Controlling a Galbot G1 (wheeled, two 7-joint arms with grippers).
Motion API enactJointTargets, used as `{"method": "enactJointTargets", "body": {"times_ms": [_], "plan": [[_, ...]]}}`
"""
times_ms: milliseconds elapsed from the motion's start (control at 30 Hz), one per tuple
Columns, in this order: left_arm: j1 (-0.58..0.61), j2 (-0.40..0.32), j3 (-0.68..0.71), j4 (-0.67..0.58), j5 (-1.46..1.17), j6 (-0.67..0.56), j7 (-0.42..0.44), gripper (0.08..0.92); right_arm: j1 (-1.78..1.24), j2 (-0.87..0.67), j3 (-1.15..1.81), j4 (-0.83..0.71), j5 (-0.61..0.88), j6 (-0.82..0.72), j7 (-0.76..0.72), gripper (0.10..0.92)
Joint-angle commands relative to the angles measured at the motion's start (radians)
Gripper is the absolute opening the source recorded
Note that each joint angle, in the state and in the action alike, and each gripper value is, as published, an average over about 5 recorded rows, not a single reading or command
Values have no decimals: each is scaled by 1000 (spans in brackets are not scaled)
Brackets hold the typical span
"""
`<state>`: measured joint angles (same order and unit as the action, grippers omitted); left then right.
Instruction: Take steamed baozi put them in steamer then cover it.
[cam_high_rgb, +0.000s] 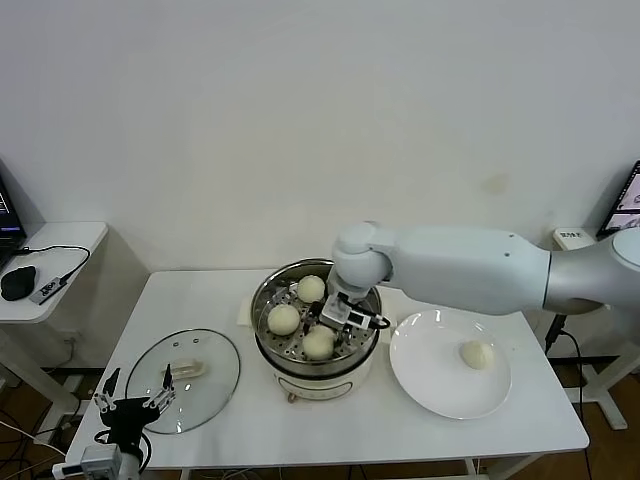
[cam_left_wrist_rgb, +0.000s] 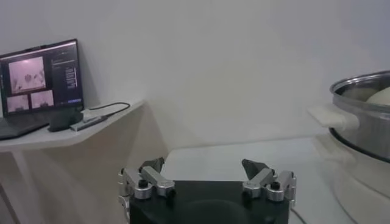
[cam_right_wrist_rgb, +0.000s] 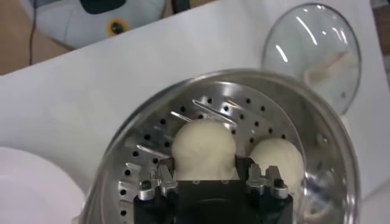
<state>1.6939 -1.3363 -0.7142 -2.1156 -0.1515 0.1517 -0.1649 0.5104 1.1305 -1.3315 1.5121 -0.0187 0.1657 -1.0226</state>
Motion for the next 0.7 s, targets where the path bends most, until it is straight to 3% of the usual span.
{"method": "enactJointTargets", "body": {"times_ms": [33,200,467,700], "plan": [[-3,0,2,2,1,1,-1,823,-5,13,-7,14,-29,49,-8,621],[-3,2,2,3,0,1,0,823,0,6,-4,9,-28,58,10,653],[-8,8,-4,1,-3,2,1,823,49,-44,29,4,-5,43,21,814],[-14,16,-5,6,-3,3,0,823,104,-152,89,-3,46,-97,8,823]]}}
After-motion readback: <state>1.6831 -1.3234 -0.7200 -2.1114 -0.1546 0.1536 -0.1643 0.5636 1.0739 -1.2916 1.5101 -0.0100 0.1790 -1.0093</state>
